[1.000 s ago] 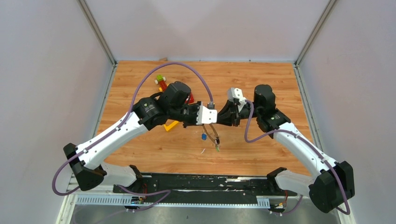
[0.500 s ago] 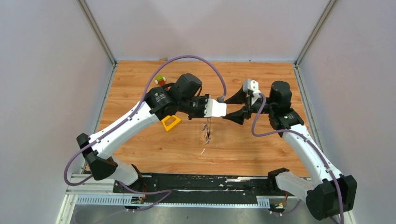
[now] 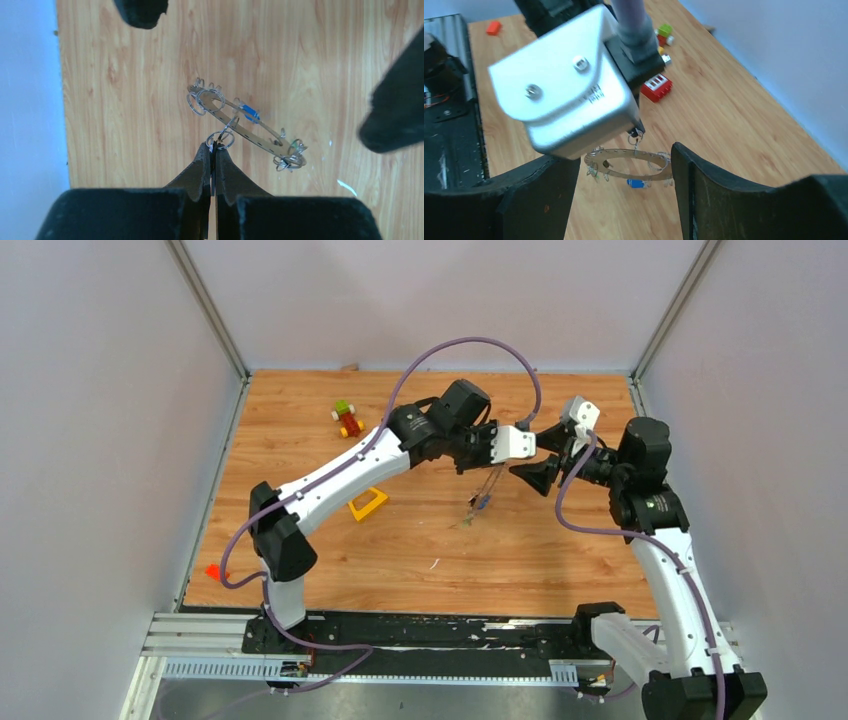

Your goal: Put the keys on the keyring

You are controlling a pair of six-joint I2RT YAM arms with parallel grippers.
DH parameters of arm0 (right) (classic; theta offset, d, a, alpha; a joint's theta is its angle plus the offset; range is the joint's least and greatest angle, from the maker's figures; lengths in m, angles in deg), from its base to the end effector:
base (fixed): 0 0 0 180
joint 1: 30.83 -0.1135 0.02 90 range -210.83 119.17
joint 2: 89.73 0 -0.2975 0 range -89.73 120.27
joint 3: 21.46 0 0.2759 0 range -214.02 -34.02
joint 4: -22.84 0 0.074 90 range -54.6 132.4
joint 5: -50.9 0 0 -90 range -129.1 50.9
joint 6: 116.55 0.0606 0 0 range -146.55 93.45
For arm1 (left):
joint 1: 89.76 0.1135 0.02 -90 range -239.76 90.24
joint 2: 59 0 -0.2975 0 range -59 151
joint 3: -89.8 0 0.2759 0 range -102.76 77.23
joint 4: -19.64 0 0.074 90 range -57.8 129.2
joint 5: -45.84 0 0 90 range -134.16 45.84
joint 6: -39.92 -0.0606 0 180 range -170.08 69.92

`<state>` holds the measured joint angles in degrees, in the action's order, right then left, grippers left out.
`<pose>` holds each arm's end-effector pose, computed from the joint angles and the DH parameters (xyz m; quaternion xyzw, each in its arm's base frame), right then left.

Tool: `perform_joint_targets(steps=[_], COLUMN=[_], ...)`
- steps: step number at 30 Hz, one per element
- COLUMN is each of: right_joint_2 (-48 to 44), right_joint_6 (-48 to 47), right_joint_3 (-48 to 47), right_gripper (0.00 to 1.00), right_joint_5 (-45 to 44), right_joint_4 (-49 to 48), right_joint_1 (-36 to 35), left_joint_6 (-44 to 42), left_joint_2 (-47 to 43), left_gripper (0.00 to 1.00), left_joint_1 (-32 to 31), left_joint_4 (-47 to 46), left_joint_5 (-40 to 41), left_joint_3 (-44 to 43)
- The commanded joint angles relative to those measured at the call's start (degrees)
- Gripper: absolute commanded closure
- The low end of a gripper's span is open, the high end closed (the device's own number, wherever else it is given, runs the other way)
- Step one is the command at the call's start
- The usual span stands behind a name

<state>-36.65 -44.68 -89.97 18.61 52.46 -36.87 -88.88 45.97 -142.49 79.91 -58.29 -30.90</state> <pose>0.2038 0.0731 0.3987 -0.4346 0.6137 0.3220 0.5752 0.2650 -0.3727 0.3826 0.6890 0.6045 -0.1591 0.3669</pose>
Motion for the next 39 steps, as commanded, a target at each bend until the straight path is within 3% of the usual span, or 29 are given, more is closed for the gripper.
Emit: perform_joint_targets(steps=[1, 4, 9, 14, 27, 39], right_joint_2=[-0.3, 0.2, 0.8, 1.6, 1.3, 1.3], right_joint_6=[2.5, 4.4, 5.3, 5.8, 6.0, 6.1], right_joint_3=[-1.6, -1.1, -0.4, 0.5, 1.2, 1.7], right_gripper=[0.33, 0.33, 0.33, 0.33, 0.33, 0.33], right_joint_5=[-9.4, -8.8, -5.7, -4.2, -2.3, -1.1], right_joint_4=[3.2, 3.1, 3.1, 2.1, 1.7, 1.3], right_joint_1=[4.0, 8.3, 11.8, 12.2, 12.4, 12.4], left_joint_6=[6.9, 10.7, 15.9, 13.8, 11.5, 12.7], left_joint_2=[2.2, 3.4, -0.1, 0.3, 2.1, 5.5], left_gripper=[1.0, 1.0, 1.0, 1.0, 1.0, 0.97], left_joint_1=[0.4, 1.1, 5.0, 6.8, 7.4, 7.5], left_joint_4=[-8.9, -10.8, -19.8, -16.8, -6.6, -3.8], left_joint_5=[-5.5, -6.4, -4.3, 1.2, 11.5, 13.6], left_joint_3=[-6.4, -4.4, 10.6, 19.5, 27.0, 31.6])
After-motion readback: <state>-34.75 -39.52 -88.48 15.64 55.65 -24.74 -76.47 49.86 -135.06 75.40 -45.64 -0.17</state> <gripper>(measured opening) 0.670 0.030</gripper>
